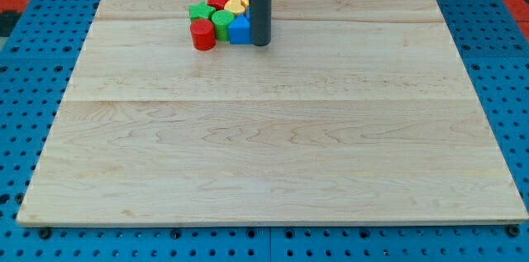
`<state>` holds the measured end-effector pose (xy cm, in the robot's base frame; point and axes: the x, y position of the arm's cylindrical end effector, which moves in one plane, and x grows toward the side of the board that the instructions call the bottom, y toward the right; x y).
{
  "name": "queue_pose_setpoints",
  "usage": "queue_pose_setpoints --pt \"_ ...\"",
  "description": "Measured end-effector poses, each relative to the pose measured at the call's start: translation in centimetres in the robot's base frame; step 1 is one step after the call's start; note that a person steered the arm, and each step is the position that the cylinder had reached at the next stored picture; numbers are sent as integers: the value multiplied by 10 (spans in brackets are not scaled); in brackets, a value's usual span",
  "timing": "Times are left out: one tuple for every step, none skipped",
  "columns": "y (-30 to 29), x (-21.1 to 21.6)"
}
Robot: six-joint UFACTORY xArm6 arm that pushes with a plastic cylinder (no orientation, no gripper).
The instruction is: Separate yellow blocks and blue cube from group of blocks
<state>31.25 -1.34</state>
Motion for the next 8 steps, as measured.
queue_pose_setpoints --pt "-9 -40" --pt "-35 -39" --pt "-48 -36" --pt "-51 -36" --pt "-66 -36" --pt "-37 -28" --pt "43 -24" --pt "120 -78"
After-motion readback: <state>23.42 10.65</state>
